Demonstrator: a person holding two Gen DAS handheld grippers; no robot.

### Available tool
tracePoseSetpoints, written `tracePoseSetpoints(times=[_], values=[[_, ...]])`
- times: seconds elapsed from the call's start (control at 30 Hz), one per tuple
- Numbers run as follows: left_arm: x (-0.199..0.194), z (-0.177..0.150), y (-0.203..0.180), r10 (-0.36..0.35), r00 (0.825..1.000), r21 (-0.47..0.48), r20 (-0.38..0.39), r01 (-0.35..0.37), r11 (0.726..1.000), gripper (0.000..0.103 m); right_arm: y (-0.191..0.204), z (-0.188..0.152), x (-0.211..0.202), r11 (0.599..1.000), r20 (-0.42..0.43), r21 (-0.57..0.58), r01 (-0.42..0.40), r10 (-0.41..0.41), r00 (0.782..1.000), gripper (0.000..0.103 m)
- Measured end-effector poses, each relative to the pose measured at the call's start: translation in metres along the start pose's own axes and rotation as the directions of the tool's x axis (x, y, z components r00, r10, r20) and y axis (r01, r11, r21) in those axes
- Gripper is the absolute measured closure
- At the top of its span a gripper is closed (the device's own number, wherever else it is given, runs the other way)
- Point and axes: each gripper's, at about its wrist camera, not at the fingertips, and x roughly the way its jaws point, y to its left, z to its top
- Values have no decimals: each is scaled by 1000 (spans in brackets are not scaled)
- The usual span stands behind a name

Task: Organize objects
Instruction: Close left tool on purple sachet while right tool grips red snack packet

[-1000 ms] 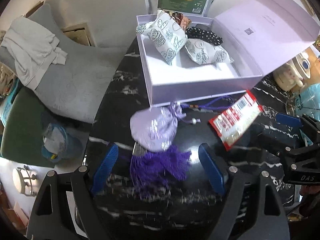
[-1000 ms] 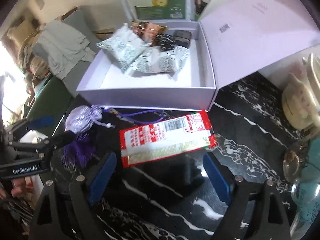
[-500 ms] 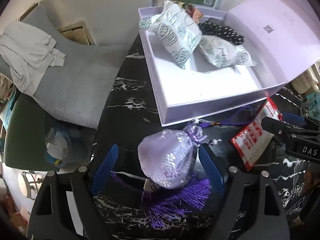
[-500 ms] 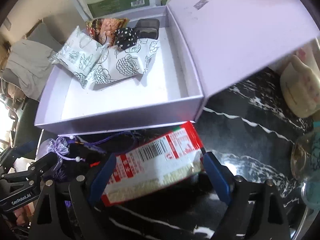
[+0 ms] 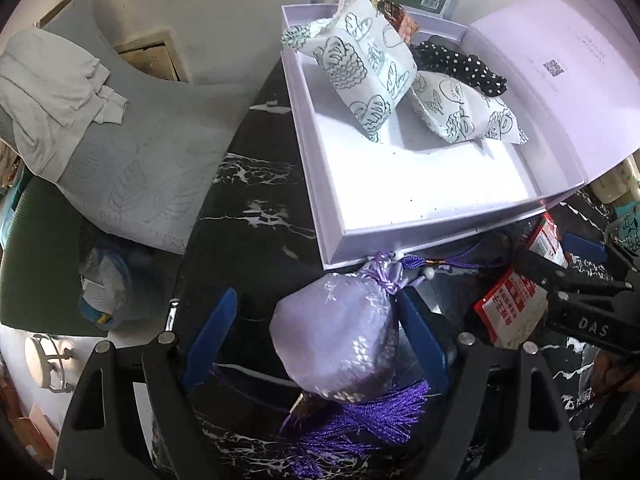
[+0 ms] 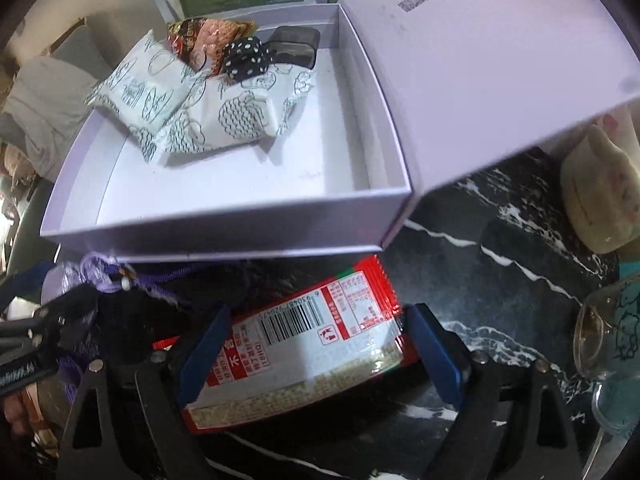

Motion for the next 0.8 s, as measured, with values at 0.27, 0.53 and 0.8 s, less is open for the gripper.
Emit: tracePoseSetpoints(times=[0.27,0.53,0.8], values=[[11,-2,-12,-5,999,13,-36,5,1000,45,-4,-21,-8,995,-27,-94,-45,42,999,12],[7,-12,-36,-25,999,82,-36,28,996,48,-11,-43,-26,991,12,-134,-28,30,999,12],[0,-29,-78,-93,995,151,-46,99,984,48,-36,-54,-44,996,36,25,-90,89,995,12]])
